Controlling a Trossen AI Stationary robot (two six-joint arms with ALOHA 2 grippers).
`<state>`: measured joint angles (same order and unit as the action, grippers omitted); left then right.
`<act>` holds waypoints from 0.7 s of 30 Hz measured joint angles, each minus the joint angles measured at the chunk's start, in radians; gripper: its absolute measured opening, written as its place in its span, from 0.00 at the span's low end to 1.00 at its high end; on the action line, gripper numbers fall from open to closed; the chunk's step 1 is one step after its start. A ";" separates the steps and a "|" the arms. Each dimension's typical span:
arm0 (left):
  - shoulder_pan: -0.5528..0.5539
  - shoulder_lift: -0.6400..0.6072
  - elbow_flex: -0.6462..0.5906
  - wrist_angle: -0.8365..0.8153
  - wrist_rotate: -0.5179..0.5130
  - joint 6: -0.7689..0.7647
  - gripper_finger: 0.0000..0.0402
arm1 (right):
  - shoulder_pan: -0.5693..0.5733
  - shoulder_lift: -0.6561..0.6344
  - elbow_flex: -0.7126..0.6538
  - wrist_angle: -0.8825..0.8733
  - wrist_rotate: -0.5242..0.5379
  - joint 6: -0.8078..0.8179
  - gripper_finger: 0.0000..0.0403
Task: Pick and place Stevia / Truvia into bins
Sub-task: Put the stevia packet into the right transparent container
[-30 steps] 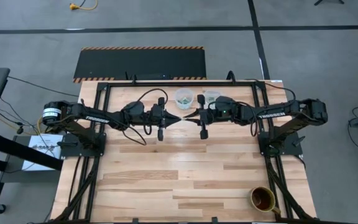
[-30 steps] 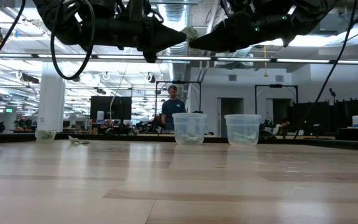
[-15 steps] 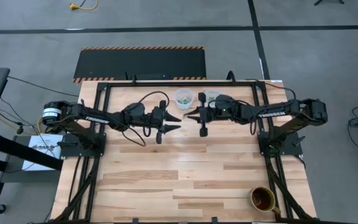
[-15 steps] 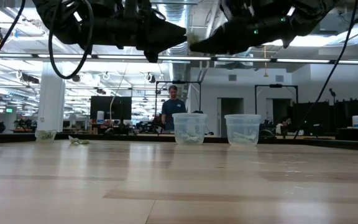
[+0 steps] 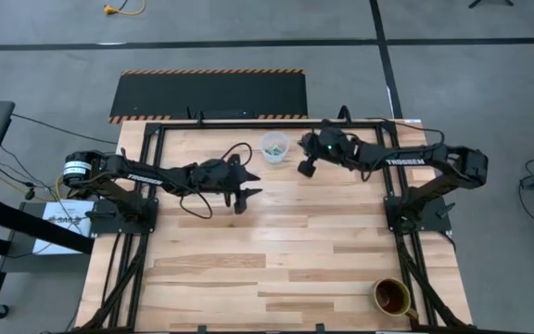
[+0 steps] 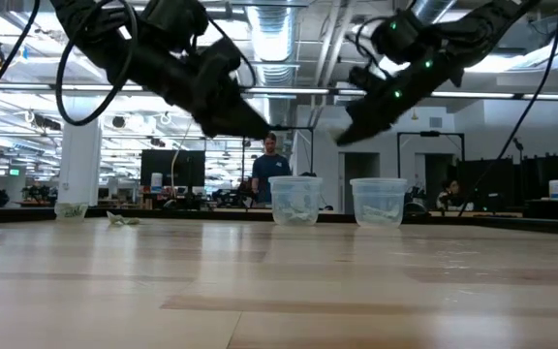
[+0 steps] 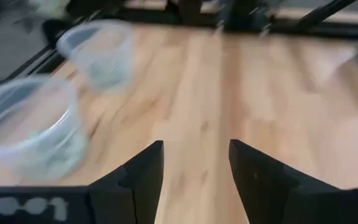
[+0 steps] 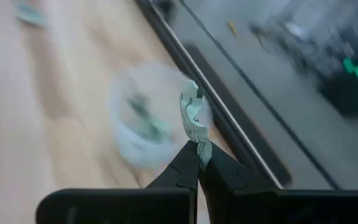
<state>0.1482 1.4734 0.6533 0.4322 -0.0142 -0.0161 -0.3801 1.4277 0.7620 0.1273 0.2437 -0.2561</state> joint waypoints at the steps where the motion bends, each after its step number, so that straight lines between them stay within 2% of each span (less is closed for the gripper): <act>1: 0.000 0.000 0.000 -0.020 -0.027 -0.003 0.43 | -0.012 0.000 0.000 -0.030 0.023 0.027 0.00; 6: 0.000 0.000 0.000 -0.089 -0.123 -0.023 0.43 | -0.059 0.000 0.000 -0.169 0.047 0.148 0.01; 14: 0.000 0.000 0.000 -0.107 -0.131 -0.025 0.42 | -0.087 0.000 0.000 -0.250 0.076 0.204 0.02; 21: 0.000 0.000 0.000 -0.104 -0.131 -0.025 0.42 | -0.085 0.000 0.000 -0.247 0.105 0.203 0.11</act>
<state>0.1482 1.4734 0.6533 0.3286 -0.1452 -0.0410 -0.4652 1.4277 0.7624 -0.1200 0.3485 -0.0528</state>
